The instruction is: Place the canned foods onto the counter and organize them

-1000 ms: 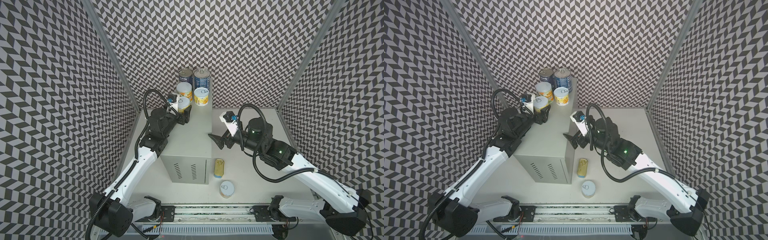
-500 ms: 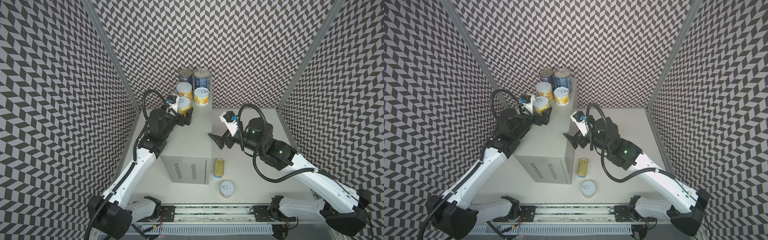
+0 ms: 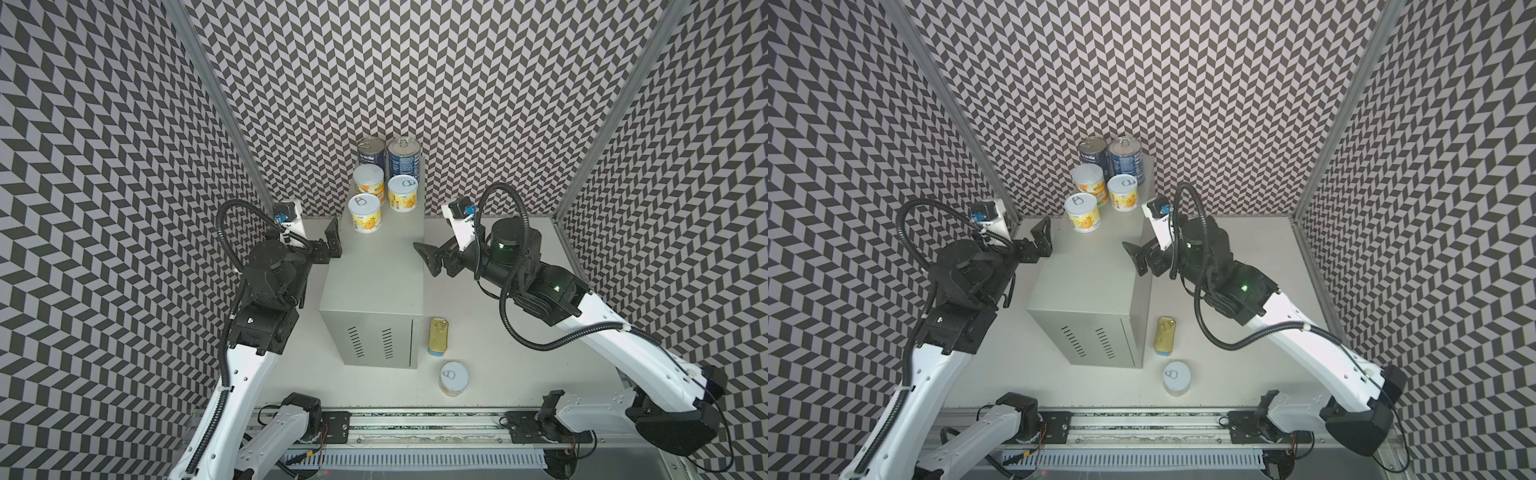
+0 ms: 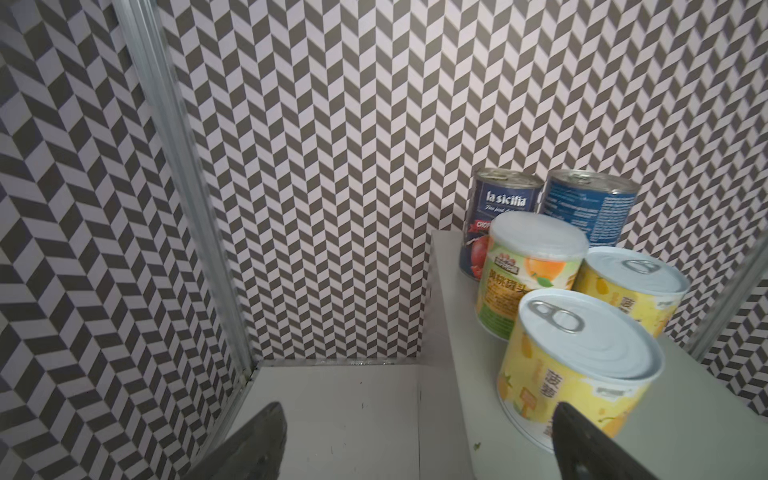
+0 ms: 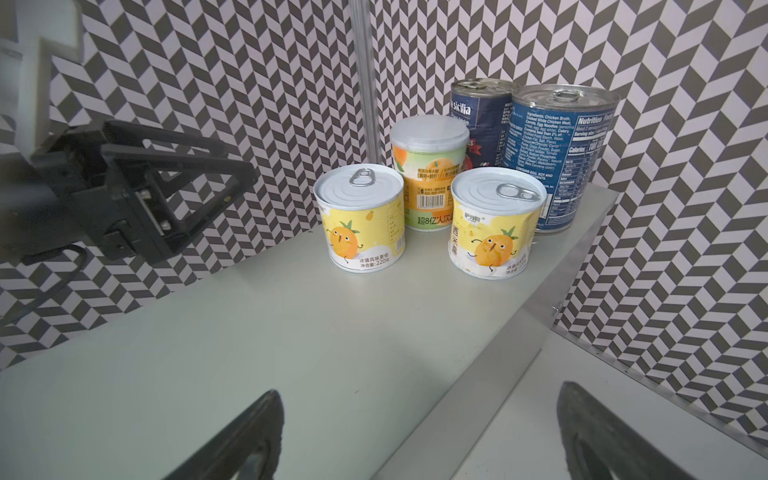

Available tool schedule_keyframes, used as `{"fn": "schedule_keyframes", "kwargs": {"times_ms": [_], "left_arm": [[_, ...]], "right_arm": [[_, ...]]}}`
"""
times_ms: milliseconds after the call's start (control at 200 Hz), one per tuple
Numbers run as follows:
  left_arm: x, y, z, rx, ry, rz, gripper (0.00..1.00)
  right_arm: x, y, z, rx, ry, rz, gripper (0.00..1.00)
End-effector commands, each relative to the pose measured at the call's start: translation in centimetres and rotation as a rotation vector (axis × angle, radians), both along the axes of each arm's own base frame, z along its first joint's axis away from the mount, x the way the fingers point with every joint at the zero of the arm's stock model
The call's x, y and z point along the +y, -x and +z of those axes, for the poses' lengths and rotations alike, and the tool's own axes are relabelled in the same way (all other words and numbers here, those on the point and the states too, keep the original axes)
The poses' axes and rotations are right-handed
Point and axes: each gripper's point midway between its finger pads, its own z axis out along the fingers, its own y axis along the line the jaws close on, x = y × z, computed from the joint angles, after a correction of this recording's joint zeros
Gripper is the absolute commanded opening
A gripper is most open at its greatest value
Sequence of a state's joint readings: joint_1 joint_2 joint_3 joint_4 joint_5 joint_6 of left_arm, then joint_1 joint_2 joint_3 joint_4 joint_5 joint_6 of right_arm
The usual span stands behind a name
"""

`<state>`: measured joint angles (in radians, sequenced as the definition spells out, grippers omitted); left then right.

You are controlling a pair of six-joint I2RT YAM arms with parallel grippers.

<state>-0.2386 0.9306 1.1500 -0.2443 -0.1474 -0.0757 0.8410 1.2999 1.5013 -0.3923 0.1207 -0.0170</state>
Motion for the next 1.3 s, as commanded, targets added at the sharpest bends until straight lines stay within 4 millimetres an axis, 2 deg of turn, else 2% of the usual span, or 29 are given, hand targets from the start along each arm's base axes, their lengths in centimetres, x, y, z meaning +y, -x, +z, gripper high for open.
{"fn": "schedule_keyframes", "kwargs": {"times_ms": [0,90,205,426,661,1066,1297], "left_arm": [[1.2,-1.3,-0.2,0.047,0.025,0.066,1.00],[1.6,-2.6,-0.4,0.059,0.023,0.078,1.00],[1.3,-4.2,-0.9,0.070,0.016,0.048,1.00],[-0.1,-5.6,-1.3,0.074,0.018,-0.026,1.00],[-1.3,-6.5,-1.9,0.087,0.021,-0.094,1.00],[-1.2,-7.4,-3.1,0.108,0.039,-0.132,1.00],[-1.9,-7.5,-3.4,0.109,0.038,-0.179,1.00]], "right_arm": [[-0.6,-0.6,1.1,0.021,-0.058,-0.058,0.99],[-0.5,-0.8,0.9,0.038,-0.063,-0.064,0.99],[-0.4,-1.0,0.8,0.048,-0.066,-0.075,0.99],[-0.7,-1.2,0.5,0.052,-0.056,-0.095,0.99],[-1.0,-1.2,0.2,0.050,-0.052,-0.105,0.99],[-0.8,-1.4,-0.6,0.052,-0.035,-0.104,0.99],[-0.8,-1.3,-0.9,0.052,-0.036,-0.103,0.99]]}}
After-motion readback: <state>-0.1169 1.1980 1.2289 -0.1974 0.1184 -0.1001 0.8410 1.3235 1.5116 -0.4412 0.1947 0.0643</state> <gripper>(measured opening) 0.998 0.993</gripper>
